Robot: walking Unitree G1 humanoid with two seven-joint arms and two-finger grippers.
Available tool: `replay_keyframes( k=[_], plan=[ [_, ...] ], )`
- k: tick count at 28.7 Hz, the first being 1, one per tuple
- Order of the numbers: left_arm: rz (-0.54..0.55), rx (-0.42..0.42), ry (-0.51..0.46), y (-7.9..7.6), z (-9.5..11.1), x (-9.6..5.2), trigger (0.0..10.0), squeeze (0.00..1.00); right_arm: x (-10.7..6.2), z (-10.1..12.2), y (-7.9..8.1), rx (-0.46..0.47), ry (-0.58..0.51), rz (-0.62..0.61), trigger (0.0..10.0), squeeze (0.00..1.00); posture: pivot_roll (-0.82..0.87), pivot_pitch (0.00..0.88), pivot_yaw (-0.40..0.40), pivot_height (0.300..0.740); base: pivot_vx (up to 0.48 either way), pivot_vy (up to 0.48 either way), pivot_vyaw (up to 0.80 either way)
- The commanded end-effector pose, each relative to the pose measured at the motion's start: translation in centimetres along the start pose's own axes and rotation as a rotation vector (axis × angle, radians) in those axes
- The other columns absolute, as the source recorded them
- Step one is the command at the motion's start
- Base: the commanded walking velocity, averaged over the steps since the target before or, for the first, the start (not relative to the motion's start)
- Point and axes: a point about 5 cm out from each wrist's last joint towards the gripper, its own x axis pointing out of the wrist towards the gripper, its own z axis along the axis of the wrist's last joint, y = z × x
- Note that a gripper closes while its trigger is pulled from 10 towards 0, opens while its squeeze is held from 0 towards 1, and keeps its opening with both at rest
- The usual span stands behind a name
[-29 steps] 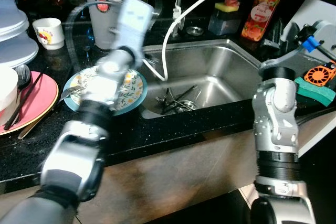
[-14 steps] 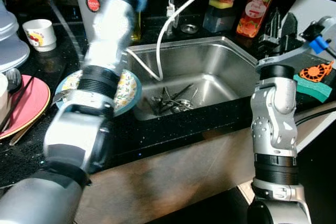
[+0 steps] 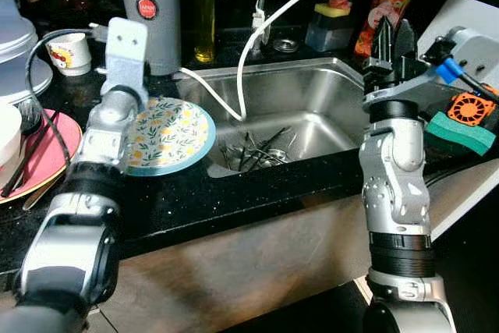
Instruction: Kitchen organization
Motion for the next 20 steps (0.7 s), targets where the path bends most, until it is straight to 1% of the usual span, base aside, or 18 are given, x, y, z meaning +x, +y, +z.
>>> replay_keyframes(
  k=[1,2,3,4,5,6,7,8,9,10,11,12,13,14,16,17,20],
  plan=[
    [-0.101,0.178,0.006,0.8,0.2,-1.3,10.0,0.32,-0.4,-0.3,-0.3,-0.011,0.019,-0.001,10.0,0.0,0.16,0.006,-0.037,0.74,0.0,0.0,0.0],
    [-0.149,0.268,0.007,1.0,0.2,-2.1,10.0,0.32,-0.4,-0.3,-0.3,-0.011,0.021,-0.001,10.0,0.0,0.16,0.006,-0.037,0.74,0.0,0.0,0.0],
    [-0.149,0.268,0.007,1.0,0.2,-2.1,10.0,0.32,-0.4,-0.3,-0.3,-0.011,0.021,-0.001,10.0,0.0,0.16,0.006,-0.037,0.74,0.0,0.0,0.0],
    [-0.201,0.358,0.018,2.1,0.2,-3.1,10.0,0.0,-0.5,-0.4,-0.4,-0.012,0.024,-0.004,10.0,0.0,0.18,0.008,-0.038,0.74,0.0,0.0,0.0],
    [-0.201,0.358,0.018,2.1,0.2,-3.1,10.0,0.0,-0.5,-0.4,-0.4,-0.012,0.024,-0.004,10.0,0.0,0.18,0.008,-0.038,0.74,0.0,0.0,0.0],
    [-0.238,0.419,0.033,3.2,0.4,-4.0,10.0,0.0,-0.6,-0.5,-0.4,-0.011,0.028,-0.005,10.0,0.0,0.18,0.008,-0.038,0.74,0.0,0.0,0.0],
    [-0.283,0.536,0.07,6.7,1.1,-5.7,10.0,0.0,-0.6,-0.9,-0.3,-0.006,0.04,-0.001,10.0,0.0,0.21,0.014,-0.049,0.74,0.0,0.0,0.0],
    [-0.283,0.536,0.07,6.7,1.1,-5.7,10.0,0.0,-0.6,-0.9,-0.3,-0.006,0.04,-0.001,10.0,0.0,0.21,0.014,-0.049,0.74,0.0,0.0,0.0],
    [-0.29,0.587,0.111,9.1,1.6,-6.7,10.0,0.0,-0.5,-1.1,0.0,0.0,0.046,0.01,10.0,0.0,0.22,0.013,-0.048,0.74,0.0,0.0,0.0],
    [-0.287,0.591,0.123,9.4,1.7,-6.9,10.0,0.0,-0.5,-1.1,0.0,0.001,0.047,0.013,10.0,0.0,0.22,0.013,-0.048,0.74,0.0,0.0,0.0],
    [-0.287,0.591,0.123,9.4,1.7,-6.9,10.0,0.0,-0.5,-1.1,0.0,0.001,0.047,0.013,10.0,0.0,0.22,0.013,-0.048,0.74,0.0,0.0,0.0],
    [-0.299,0.607,0.185,10.3,1.3,-7.5,10.0,0.0,-0.4,-1.2,0.2,0.006,0.047,0.018,10.0,0.0,0.24,0.011,-0.049,0.74,0.0,0.0,0.0],
    [-0.361,0.612,0.236,10.7,0.8,-8.5,10.0,0.0,-0.3,-1.2,0.4,0.01,0.045,0.023,10.0,0.0,0.24,0.01,-0.049,0.74,0.0,0.0,0.0],
    [-0.361,0.612,0.236,10.7,0.8,-8.5,10.0,0.0,-0.3,-1.2,0.4,0.01,0.045,0.023,10.0,0.0,0.24,0.01,-0.049,0.74,0.0,0.0,0.0],
    [-0.487,0.608,0.305,10.5,0.3,-10.3,10.0,0.0,-0.2,-1.3,0.6,0.014,0.043,0.029,10.0,0.0,0.24,0.011,-0.045,0.74,0.0,0.0,0.0],
    [-0.52,0.613,0.326,10.3,0.2,-10.9,10.0,0.0,-0.3,-1.3,0.6,0.015,0.043,0.028,10.0,0.0,0.24,0.013,-0.041,0.74,0.0,0.0,0.0],
    [-0.529,0.609,0.335,10.2,0.2,-11.2,10.0,0.0,-0.3,-1.3,0.5,0.015,0.044,0.026,10.0,0.0,0.24,0.013,-0.039,0.74,0.0,0.0,0.0]
  ],
)
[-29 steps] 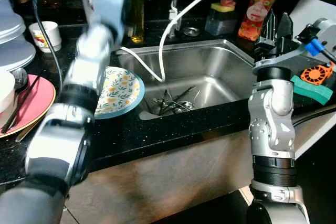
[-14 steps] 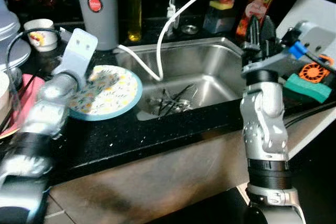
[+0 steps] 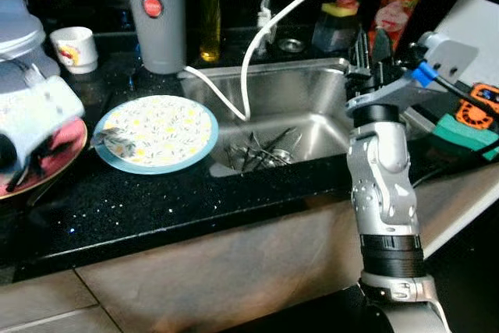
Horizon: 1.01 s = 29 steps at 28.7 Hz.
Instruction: Kitchen organization
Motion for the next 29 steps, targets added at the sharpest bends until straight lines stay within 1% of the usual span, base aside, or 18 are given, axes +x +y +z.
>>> replay_keyframes(
  k=[1,3,6,9,10,12,16,18,19,22,24,28,29],
  plan=[
    [-0.008,0.038,0.007,0.6,0.6,-1.1,10.0,0.0,-0.1,-0.1,-0.4,-0.006,0.002,-0.017,10.0,0.0,0.24,0.013,-0.035,0.74,0.0,0.0,0.0],
    [-0.037,0.046,0.016,0.4,0.4,-1.2,10.0,0.0,-0.3,-0.2,-0.5,-0.007,0.004,-0.022,10.0,0.0,0.24,0.013,-0.035,0.74,0.0,0.0,0.0],
    [-0.07,0.026,-0.011,0.0,0.6,-0.9,10.0,0.0,-0.4,-0.3,-0.6,-0.01,0.007,-0.025,10.0,0.0,0.24,0.011,-0.037,0.74,0.0,0.0,0.0],
    [-0.146,-0.045,-0.095,-1.1,1.2,0.0,10.0,0.0,-0.2,-0.3,-0.6,-0.009,0.004,-0.023,10.0,0.0,0.23,0.013,-0.044,0.74,0.0,0.0,0.0],
    [-0.146,-0.045,-0.095,-1.1,1.2,0.0,10.0,0.0,-0.2,-0.3,-0.6,-0.009,0.004,-0.023,10.0,0.0,0.23,0.013,-0.044,0.74,0.0,0.0,0.0],
    [-0.201,-0.095,-0.134,-1.9,1.4,1.1,10.0,0.0,-0.1,-0.2,-0.4,-0.01,0.003,-0.017,10.0,0.0,0.23,0.016,-0.047,0.74,0.0,0.0,0.0],
    [-0.212,-0.105,-0.14,-2.0,1.4,1.4,10.0,0.0,0.0,-0.2,-0.4,-0.013,0.002,-0.014,10.0,0.0,0.22,0.017,-0.045,0.74,0.0,0.0,0.0],
    [-0.211,-0.1,-0.124,-1.8,1.1,1.7,10.0,0.0,-0.1,-0.1,-0.6,-0.019,0.002,-0.018,10.0,0.0,0.21,0.018,-0.041,0.74,0.0,0.0,0.0],
    [-0.203,-0.089,-0.111,-1.7,0.9,1.8,10.0,0.0,-0.1,-0.1,-0.7,-0.022,0.002,-0.022,10.0,0.0,0.21,0.018,-0.041,0.74,0.0,0.0,0.0],
    [-0.116,-0.074,-0.102,-0.6,0.8,2.4,10.0,0.0,-0.3,-0.1,-0.7,-0.023,0.002,-0.027,10.0,0.0,0.2,0.019,-0.035,0.74,0.0,0.0,0.0],
    [-0.022,-0.091,-0.093,0.7,0.8,2.7,10.0,0.0,-0.4,-0.1,-0.7,-0.023,0.004,-0.028,10.0,0.0,0.2,0.02,-0.036,0.74,0.0,0.0,0.0],
    [0.026,-0.106,-0.065,1.2,0.3,3.1,10.0,0.0,-0.4,-0.1,-0.7,-0.023,0.004,-0.027,10.0,0.0,0.2,0.025,-0.042,0.74,0.0,0.0,0.0],
    [0.025,-0.129,-0.067,1.2,0.2,3.2,10.0,0.0,-0.4,-0.1,-0.7,-0.023,0.004,-0.027,10.0,0.0,0.2,0.025,-0.042,0.74,0.0,0.0,0.0]
  ],
)
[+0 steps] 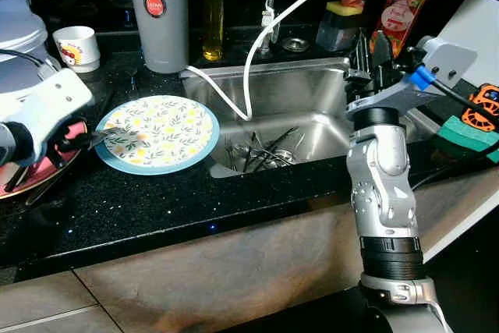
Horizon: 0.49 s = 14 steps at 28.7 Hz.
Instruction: Kitchen organization
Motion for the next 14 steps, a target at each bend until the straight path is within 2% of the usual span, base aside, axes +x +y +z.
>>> replay_keyframes(
  k=[1,2,3,4,5,9,14],
  plan=[
    [-0.023,-0.043,-0.001,-0.8,-0.3,0.8,10.0,0.0,-0.1,0.0,-0.4,-0.003,0.002,-0.016,10.0,0.0,0.2,0.025,-0.042,0.74,0.0,0.0,0.0],
    [-0.023,-0.043,-0.001,-0.8,-0.3,0.8,10.0,0.0,-0.1,0.0,-0.4,-0.003,0.002,-0.016,10.0,0.0,0.2,0.025,-0.042,0.74,0.0,0.0,0.0],
    [-0.063,-0.179,-0.06,-1.4,-0.3,1.3,10.0,0.0,0.0,0.0,-0.3,-0.003,0.004,-0.014,10.0,0.0,0.21,0.026,-0.047,0.74,0.0,0.0,0.0],
    [-0.063,-0.179,-0.06,-1.4,-0.3,1.3,10.0,0.0,0.0,0.0,-0.3,-0.003,0.004,-0.014,10.0,0.0,0.21,0.026,-0.047,0.74,0.0,0.0,0.0],
    [-0.089,-0.273,-0.107,-1.8,-0.3,1.6,10.0,0.0,0.0,0.0,-0.3,-0.004,0.004,-0.013,10.0,0.0,0.2,0.027,-0.044,0.74,0.0,0.0,0.0],
    [-0.088,-0.345,-0.157,-1.8,0.0,1.9,10.0,0.0,-0.1,0.0,-0.4,-0.008,0.005,-0.016,10.0,0.0,0.2,0.029,-0.045,0.74,0.0,0.0,0.0],
    [-0.067,-0.367,-0.173,-1.3,0.3,2.0,10.0,0.0,-0.1,0.0,-0.5,-0.012,0.006,-0.018,10.0,0.0,0.19,0.03,-0.046,0.74,0.0,0.0,0.0]
  ],
)
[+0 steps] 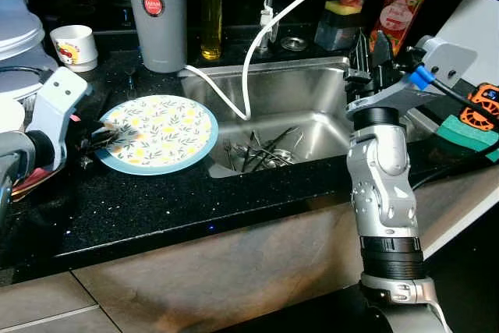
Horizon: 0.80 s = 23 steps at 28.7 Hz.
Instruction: Kitchen organization
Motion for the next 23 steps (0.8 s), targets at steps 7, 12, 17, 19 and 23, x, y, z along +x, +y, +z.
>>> replay_keyframes(
  k=[7,12,17,19,23],
  plan=[
    [-0.078,-0.056,0.123,-0.9,-2.6,0.0,10.0,0.0,-0.1,0.1,-0.4,-0.005,0.001,-0.02,10.0,0.0,0.19,0.034,-0.044,0.74,0.0,0.0,0.0],
    [-0.097,-0.07,0.158,-1.1,-3.5,-0.5,10.0,0.0,-0.2,0.2,-0.5,-0.007,0.002,-0.021,10.0,0.0,0.19,0.034,-0.044,0.74,0.0,0.0,0.0],
    [-0.005,-0.078,0.262,0.0,-5.9,-1.5,6.9,0.0,-0.1,0.1,-0.5,-0.006,0.005,-0.02,10.0,0.0,0.2,0.037,-0.049,0.74,0.0,0.0,0.0],
    [0.013,-0.079,0.272,0.2,-6.1,-1.5,4.9,0.0,-0.1,0.1,-0.4,-0.004,0.005,-0.017,10.0,0.0,0.2,0.036,-0.052,0.74,0.0,0.0,0.0],
    [0.084,-0.1,0.257,0.9,-6.0,-1.4,0.0,0.0,0.0,0.1,-0.4,-0.003,0.005,-0.015,10.0,0.0,0.2,0.035,-0.055,0.74,0.0,0.0,0.0]
  ],
)
